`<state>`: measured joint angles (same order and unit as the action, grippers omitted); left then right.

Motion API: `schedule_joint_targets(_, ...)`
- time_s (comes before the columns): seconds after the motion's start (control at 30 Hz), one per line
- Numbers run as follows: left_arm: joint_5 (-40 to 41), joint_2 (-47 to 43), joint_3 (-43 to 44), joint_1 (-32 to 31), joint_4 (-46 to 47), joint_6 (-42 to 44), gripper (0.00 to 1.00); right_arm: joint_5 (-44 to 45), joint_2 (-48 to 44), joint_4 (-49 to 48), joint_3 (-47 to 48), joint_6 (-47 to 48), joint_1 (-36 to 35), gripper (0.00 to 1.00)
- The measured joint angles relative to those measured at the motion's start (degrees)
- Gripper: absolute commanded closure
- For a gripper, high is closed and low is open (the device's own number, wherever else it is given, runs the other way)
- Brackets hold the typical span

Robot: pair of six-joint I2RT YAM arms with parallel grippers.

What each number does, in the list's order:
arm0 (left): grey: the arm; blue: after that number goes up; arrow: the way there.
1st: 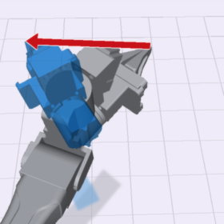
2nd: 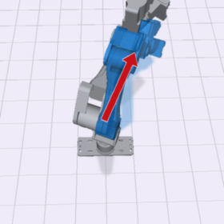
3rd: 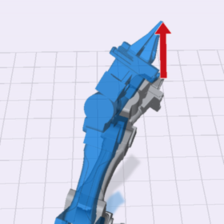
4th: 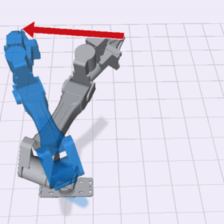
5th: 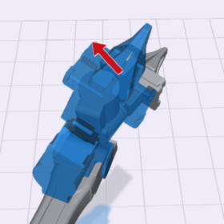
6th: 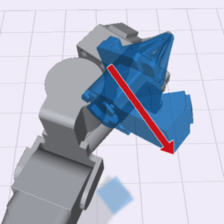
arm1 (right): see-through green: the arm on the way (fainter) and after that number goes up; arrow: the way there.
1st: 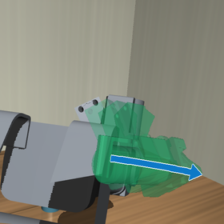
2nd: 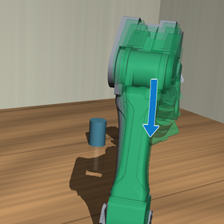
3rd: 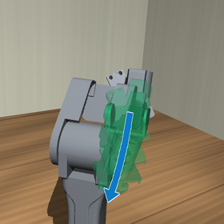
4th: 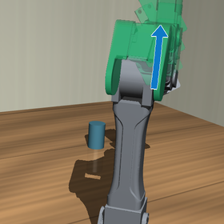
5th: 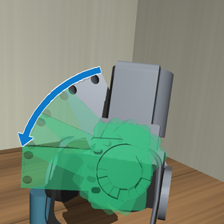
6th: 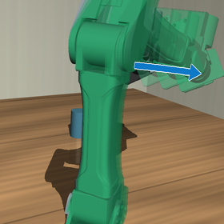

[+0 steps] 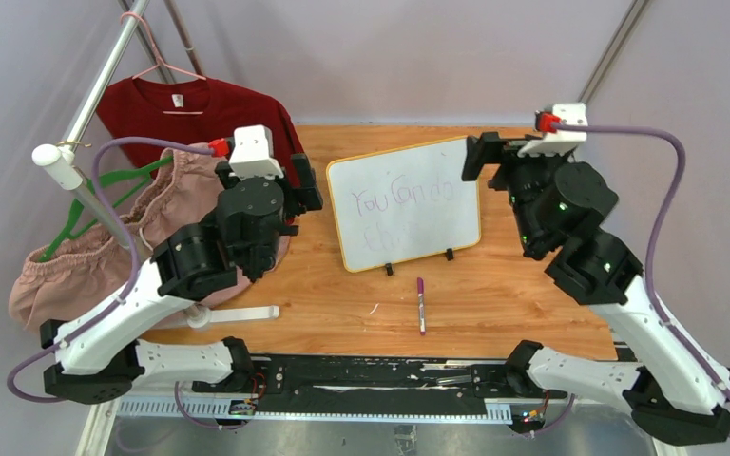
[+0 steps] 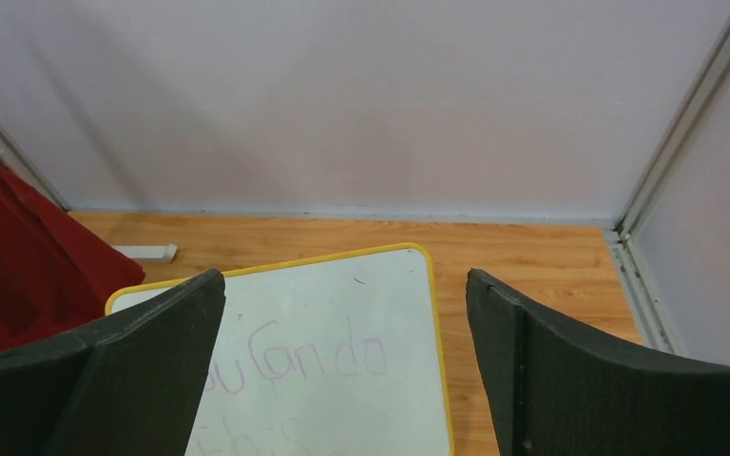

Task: Write a sentence on the whiteboard
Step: Reset both arms

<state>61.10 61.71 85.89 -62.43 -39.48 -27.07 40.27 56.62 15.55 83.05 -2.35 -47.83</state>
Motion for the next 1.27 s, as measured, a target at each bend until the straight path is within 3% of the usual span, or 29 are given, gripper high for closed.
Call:
schedule_joint_targets(0.03, -0.13, -0.72, -0.37, 0.00, 0.44, 1.40, 0.01, 0.07, -1.31, -0.68, -0.83, 0.85, 0.00, 0.02)
schedule_joint_targets(0.07, -0.13, -1.88, -1.31, 0.00, 1.40, 3.10, 0.00, 0.48, -3.17, -2.05, -2.43, 2.19, 0.00, 0.02)
schedule_joint_targets(0.27, -0.42, -12.39, -12.28, 0.00, 8.74, 10.84, 0.00, 7.50, -14.99, -5.05, -12.50, 9.40, 0.02, 0.02)
schedule_joint_targets(0.43, -2.19, -16.22, -12.85, 0.00, 9.31, 13.94, 0.00, 10.45, -21.73, -2.58, -17.22, 9.81, 0.04, 0.02)
schedule_joint_targets(0.6, -4.59, -18.80, -13.44, 0.00, 8.07, 14.78, 0.00, 7.63, -27.93, 1.55, -20.98, 8.15, 0.04, 0.03)
schedule_joint_targets(0.93, -5.88, -21.38, -12.04, 0.00, 6.93, 14.67, 0.00, 0.17, -27.41, 4.50, -18.78, 4.48, 0.04, 0.03)
schedule_joint_targets(1.27, -7.08, -21.53, -12.07, 0.00, 6.86, 14.86, 0.00, -1.73, -28.44, 2.89, -22.01, 2.10, 0.04, 0.00)
